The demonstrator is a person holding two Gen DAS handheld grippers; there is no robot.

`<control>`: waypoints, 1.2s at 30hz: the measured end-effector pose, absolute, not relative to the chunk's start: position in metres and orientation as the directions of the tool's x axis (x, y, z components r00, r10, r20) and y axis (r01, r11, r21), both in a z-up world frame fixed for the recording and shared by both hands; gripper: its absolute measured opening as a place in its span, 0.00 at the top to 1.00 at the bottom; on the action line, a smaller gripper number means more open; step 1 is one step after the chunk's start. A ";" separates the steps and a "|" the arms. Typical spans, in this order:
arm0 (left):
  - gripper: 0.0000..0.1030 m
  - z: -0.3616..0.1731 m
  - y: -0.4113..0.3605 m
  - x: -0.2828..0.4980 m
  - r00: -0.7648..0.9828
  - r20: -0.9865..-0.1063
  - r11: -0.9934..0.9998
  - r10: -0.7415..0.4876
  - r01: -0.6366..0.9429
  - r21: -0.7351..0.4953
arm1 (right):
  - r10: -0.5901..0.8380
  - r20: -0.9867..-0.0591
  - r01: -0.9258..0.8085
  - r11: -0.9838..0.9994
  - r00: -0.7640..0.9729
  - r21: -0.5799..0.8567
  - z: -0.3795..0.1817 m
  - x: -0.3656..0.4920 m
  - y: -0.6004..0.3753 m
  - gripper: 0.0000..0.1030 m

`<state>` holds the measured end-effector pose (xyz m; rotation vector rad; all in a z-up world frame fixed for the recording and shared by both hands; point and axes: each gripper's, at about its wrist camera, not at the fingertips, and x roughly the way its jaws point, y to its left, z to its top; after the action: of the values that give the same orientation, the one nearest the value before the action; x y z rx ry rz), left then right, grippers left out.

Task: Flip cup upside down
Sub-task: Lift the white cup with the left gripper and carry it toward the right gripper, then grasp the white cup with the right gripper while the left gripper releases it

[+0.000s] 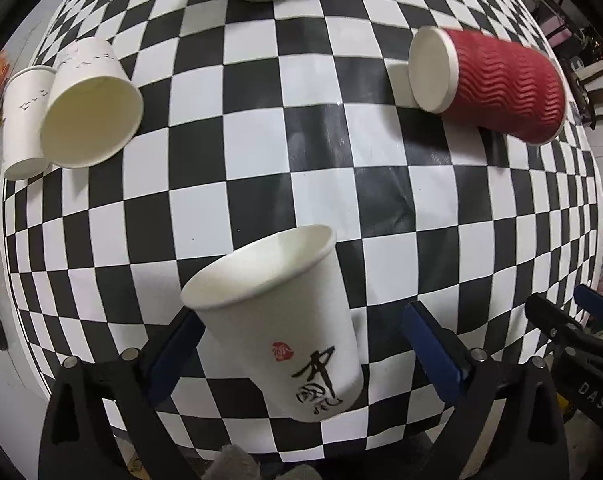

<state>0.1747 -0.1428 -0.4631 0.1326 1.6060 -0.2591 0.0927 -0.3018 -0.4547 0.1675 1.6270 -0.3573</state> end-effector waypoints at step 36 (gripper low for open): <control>0.00 -0.484 0.031 0.085 0.016 -0.995 0.979 0.100 -0.179 0.096 | -0.003 -0.649 -0.292 -0.894 0.761 -0.340 -0.503 -0.011 -0.087 0.12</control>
<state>0.0851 0.0315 -0.4836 -0.0624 1.5399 0.2173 -0.0115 -0.0866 -0.5033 -2.5316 0.2239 0.9317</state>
